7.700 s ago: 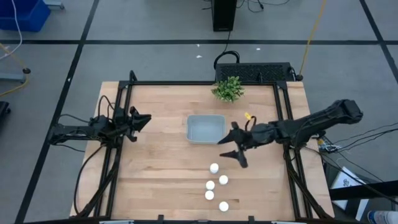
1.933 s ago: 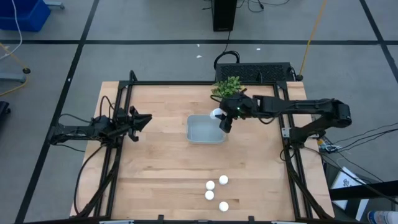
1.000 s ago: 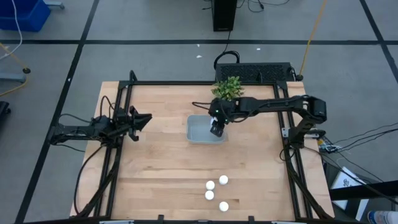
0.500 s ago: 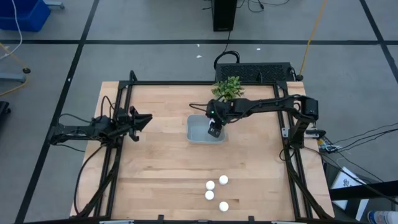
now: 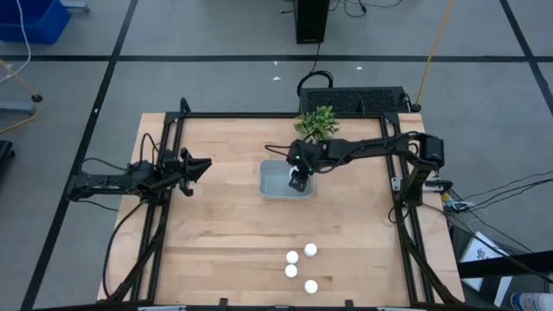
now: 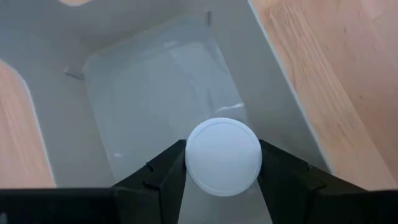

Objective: Pick and place pill bottles into a basket
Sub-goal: Put the white pill bottle into the gray bin

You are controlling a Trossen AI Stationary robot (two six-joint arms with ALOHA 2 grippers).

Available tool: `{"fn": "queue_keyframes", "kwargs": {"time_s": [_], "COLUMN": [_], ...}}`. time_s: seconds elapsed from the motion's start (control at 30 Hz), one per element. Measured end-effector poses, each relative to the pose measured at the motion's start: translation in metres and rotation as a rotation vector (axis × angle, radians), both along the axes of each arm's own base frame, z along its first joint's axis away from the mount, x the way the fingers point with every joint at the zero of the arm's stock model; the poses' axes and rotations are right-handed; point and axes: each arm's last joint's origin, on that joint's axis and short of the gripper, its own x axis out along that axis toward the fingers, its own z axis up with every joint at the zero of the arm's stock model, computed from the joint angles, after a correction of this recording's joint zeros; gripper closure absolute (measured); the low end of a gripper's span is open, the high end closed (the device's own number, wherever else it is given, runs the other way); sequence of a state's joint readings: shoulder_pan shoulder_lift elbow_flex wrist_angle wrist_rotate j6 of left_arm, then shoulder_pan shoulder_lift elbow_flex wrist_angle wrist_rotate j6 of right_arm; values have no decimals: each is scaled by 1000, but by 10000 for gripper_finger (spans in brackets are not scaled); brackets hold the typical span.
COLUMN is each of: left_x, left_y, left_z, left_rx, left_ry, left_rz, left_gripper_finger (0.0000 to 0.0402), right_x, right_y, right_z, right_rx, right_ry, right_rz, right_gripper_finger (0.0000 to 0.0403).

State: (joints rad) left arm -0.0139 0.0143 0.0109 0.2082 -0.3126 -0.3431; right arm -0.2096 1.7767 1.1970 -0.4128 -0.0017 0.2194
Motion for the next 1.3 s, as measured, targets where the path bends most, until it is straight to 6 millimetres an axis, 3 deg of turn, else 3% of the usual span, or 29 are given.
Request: {"fn": "queue_keyframes", "kwargs": {"time_s": [0.37,0.57,0.73,1.07,1.3], "left_x": [0,0,0,0,0], "left_y": [0,0,0,0,0], "left_z": [0,0,-1,-2,-2], "left_rx": [-2,-1,-1,3,1], "left_ry": [3,4,9,23,25], "left_rz": [0,0,0,3,2], "left_gripper_finger": [330,330,330,330,330], "right_x": [1,-2,-3,-17,-30], "right_y": [0,0,0,4,28], "right_z": [-2,-5,4,51,85], "right_rx": [-8,-9,-29,-76,-75], "right_ry": [-19,13,-12,-157,-258], "right_rz": [6,18,13,5,73], "right_gripper_finger": [219,180,144,124,124]}}
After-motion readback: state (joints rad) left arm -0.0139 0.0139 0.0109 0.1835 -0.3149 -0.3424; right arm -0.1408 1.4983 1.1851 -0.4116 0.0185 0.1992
